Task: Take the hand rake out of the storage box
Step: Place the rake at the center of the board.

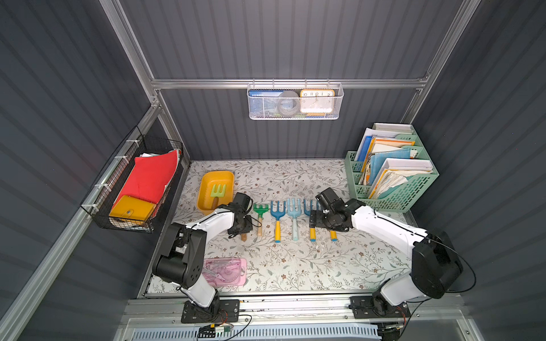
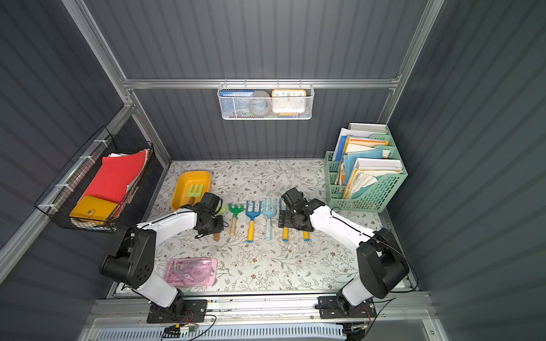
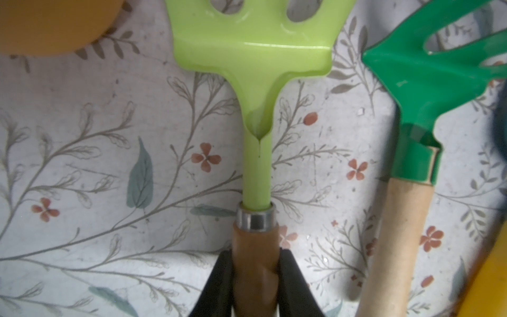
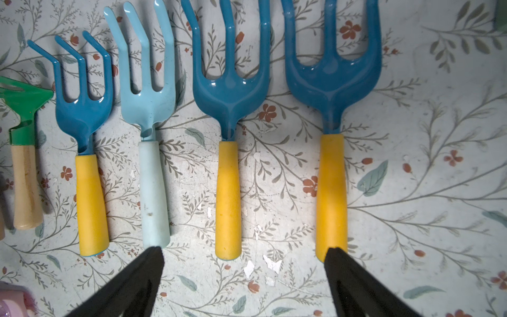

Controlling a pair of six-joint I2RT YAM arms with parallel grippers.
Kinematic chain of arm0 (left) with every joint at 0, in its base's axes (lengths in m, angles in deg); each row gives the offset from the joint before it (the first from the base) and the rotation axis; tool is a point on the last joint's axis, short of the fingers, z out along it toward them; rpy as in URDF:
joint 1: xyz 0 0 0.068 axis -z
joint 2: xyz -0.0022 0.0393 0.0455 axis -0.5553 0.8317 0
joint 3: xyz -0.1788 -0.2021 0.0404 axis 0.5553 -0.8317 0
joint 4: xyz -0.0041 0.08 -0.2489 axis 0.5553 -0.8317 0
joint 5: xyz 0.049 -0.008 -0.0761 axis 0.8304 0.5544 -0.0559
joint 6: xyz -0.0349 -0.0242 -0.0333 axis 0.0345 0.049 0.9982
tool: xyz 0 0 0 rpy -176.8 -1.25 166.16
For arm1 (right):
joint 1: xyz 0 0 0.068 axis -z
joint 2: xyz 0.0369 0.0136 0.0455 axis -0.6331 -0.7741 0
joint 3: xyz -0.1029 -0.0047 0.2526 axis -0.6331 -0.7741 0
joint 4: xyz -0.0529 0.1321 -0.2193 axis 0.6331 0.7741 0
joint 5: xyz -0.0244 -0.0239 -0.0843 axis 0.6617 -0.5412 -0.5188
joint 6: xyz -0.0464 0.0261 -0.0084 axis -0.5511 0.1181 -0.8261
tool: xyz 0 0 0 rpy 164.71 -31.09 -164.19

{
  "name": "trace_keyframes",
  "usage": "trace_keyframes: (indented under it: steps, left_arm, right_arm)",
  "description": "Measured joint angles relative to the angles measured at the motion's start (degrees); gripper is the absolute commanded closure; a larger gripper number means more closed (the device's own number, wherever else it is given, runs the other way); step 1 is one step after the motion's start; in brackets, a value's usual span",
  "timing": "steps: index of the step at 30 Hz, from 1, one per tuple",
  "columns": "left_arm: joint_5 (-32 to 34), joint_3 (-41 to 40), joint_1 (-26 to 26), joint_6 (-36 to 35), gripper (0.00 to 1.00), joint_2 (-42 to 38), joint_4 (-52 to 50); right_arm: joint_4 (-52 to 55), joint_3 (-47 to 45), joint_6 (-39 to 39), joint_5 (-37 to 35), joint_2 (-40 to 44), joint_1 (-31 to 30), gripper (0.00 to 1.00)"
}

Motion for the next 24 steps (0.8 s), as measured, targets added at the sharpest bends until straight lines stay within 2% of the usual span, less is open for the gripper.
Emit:
trace_keyframes:
  steps: [16,18,21,24]
  left_arm:
    - [0.9,0.8,-0.1,-0.1,0.54,0.2,-2.0]
    - [1.2,1.4,-0.2,-0.1,0.55,0.2,-2.4]
    - [1.4,2.5,-0.5,-0.2,0.62,0.3,-3.1]
    - [1.3,3.9,-0.6,-0.3,0.63,0.7,-3.1]
  right_arm:
    - [0.0,0.0,0.0,0.0,0.0,0.0,0.04]
    - [0.0,0.0,0.0,0.0,0.0,0.0,0.03]
    - [0.0,0.0,0.0,0.0,0.0,0.0,0.04]
    - [0.0,0.0,0.0,0.0,0.0,0.0,0.04]
